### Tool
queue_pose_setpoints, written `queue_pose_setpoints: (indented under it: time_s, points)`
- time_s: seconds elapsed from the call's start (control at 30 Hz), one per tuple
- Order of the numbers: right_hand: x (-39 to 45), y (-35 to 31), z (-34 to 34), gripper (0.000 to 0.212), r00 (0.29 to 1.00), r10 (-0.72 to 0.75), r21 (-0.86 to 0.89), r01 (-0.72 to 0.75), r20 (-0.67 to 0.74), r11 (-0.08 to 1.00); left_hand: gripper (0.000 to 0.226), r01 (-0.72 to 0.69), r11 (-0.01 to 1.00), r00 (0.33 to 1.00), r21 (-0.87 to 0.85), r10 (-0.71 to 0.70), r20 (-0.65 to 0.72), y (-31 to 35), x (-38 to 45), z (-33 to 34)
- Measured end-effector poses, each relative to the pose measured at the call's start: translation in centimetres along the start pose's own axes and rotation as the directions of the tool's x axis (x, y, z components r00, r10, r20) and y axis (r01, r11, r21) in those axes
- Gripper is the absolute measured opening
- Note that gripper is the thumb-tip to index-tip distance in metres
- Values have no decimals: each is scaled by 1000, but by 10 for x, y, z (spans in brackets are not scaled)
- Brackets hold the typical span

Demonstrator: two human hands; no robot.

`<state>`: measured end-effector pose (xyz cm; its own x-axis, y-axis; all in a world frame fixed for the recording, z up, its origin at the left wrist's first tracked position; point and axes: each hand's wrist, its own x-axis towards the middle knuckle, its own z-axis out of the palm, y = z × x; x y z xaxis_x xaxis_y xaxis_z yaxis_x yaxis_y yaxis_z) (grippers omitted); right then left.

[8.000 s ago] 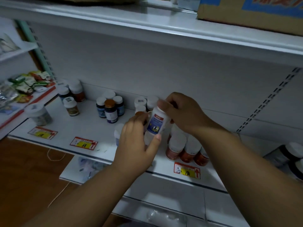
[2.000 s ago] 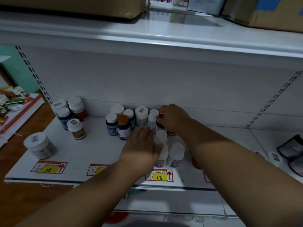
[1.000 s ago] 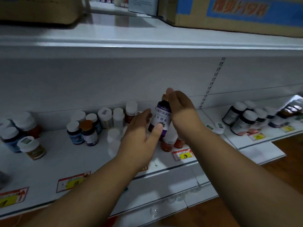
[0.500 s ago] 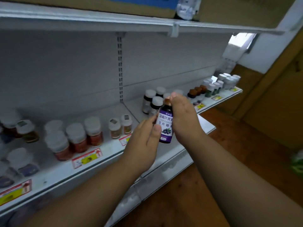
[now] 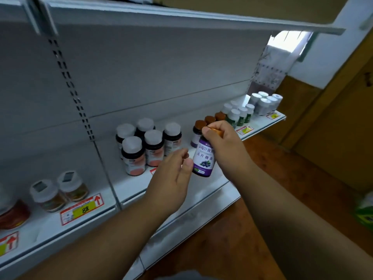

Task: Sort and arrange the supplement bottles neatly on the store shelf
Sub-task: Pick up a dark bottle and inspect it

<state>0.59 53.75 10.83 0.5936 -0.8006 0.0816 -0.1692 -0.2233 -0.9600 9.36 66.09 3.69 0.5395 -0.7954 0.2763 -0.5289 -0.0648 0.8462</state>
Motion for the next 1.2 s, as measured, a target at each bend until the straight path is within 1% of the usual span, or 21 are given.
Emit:
queue_pose_setpoints:
  time_s: [0.1,0.17,0.23,0.3,0.37,0.43,0.47,0.5,0.53,0.57,0.63,0.67,0.73,0.8,0.87,0.93,1.07,1.2]
  points:
    - [38,3,-22,23,1000,-4,-82,3,-16,997,58,-16,999,999,32,18,-50,6,36,18]
    - [65,1,-39,22,1000,-20,-138,18,-10,990,62,11,1000,997,28,-8,-76,10,61,33]
    - [92,2,-51,20,999,-25,-126,28,21,992,66,40,999,995,-26,-42,-95,7,83,48]
    - [120,6,-57,18,997,-43,-80,47,59,996,63,46,997,989,-62,-54,-137,3,104,63]
    - [149,11,-59,18,992,-93,-43,97,88,994,51,13,999,966,-49,-25,-257,2,121,76]
    - [181,18,-60,20,981,-168,-19,170,95,985,39,-6,999,908,44,24,-417,1,134,87]
    - [197,20,-60,20,972,-205,-18,208,112,978,34,-5,993,887,117,58,-458,1,139,93]
    - [212,22,-59,20,961,-235,-20,240,143,970,31,-4,977,884,212,103,-456,1,143,98]
    - [227,24,-57,20,947,-260,-31,270,187,962,30,-3,945,897,326,147,-417,1,146,105]
    - [240,24,-56,21,930,-278,-56,299,242,953,32,10,893,917,450,171,-361,0,149,113]
    - [261,25,-50,22,877,-305,-111,368,373,923,41,51,745,951,665,168,-260,-3,157,130]
    - [271,26,-45,22,835,-320,-115,409,448,905,47,77,671,961,738,147,-235,-5,162,138]
    - [284,29,-31,21,737,-336,-124,491,586,862,55,112,563,974,819,101,-203,-9,169,150]
    - [294,35,-15,21,618,-303,-186,600,725,779,58,129,496,980,859,71,-188,-13,171,159]
    - [300,41,-2,23,499,-239,-232,707,833,668,56,144,468,978,872,67,-198,-17,169,164]
    - [303,47,6,24,425,-181,-237,754,887,613,56,167,463,974,871,58,-218,-17,168,165]
    - [307,59,11,25,374,-69,-268,768,925,582,60,196,475,972,858,20,-234,-14,170,162]
    - [312,62,8,31,341,-15,-268,765,940,586,61,206,486,972,849,0,-236,-13,169,162]
